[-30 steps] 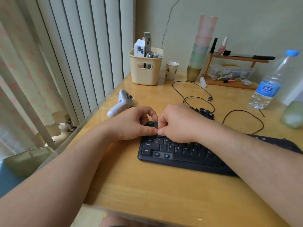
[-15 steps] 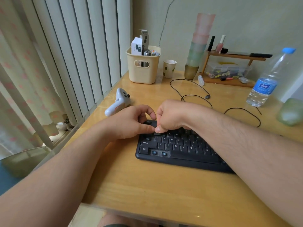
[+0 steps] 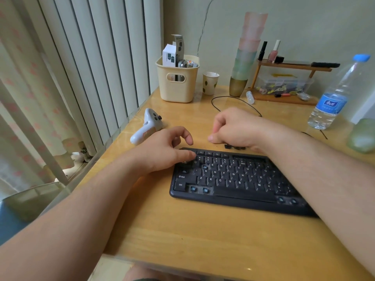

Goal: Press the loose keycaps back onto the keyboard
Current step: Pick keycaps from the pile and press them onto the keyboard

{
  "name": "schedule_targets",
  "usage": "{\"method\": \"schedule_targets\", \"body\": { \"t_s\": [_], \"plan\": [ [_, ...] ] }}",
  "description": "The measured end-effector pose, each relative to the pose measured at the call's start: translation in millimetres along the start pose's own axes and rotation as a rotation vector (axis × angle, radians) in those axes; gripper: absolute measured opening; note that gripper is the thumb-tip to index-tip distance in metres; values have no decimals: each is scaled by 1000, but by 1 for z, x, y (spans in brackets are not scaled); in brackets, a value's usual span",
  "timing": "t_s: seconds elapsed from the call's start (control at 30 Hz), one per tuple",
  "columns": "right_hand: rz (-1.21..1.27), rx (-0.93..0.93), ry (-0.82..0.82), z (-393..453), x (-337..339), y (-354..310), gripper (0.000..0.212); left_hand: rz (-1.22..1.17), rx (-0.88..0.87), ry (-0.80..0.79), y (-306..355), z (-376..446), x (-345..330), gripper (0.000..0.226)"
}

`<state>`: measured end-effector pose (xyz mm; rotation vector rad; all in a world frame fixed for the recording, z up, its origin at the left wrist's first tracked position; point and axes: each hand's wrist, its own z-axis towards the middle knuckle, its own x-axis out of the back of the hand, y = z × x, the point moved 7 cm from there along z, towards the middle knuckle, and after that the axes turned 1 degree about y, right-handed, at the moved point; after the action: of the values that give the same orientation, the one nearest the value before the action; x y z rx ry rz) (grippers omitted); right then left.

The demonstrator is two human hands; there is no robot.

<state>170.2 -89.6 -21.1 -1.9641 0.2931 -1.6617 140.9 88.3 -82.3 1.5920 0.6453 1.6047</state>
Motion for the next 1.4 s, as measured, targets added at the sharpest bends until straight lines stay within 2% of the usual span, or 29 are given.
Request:
{"method": "schedule_targets", "body": {
  "t_s": [0.17,0.33,0.43,0.57,0.73,0.87,0.93,1.03,1.13,1.23,1.4],
  "plan": [
    [33,-49,41,-2,3,41,14,129,-45,-38,11,-3,-7,34],
    [68,-59,153,-2,21,68,13,71,-45,27,9,-2,-1,41],
    [115,30,161,-7,18,65,12,48,-16,-33,6,-1,-4,40],
    [41,269,59,-25,-2,29,6,-65,51,-40,2,2,-7,29],
    [-265,440,-78,-43,-33,-5,32,-172,90,-29,-2,1,-3,29],
    [-338,396,-107,-44,-43,-4,52,-167,97,-47,0,1,-6,30],
    [-345,372,-118,-43,-44,-5,56,-155,95,-50,0,1,-7,33],
    [-381,376,-123,-40,-44,-9,51,-158,92,-56,-1,2,-9,35],
    [-383,398,-109,-35,-43,-13,34,-160,87,-70,-2,2,-9,37],
    [-296,404,-88,-32,-43,-11,23,-166,81,-71,-2,2,-8,37],
    [-187,392,11,-28,-39,-6,16,-168,83,-73,-2,3,-8,34]
  ]
}}
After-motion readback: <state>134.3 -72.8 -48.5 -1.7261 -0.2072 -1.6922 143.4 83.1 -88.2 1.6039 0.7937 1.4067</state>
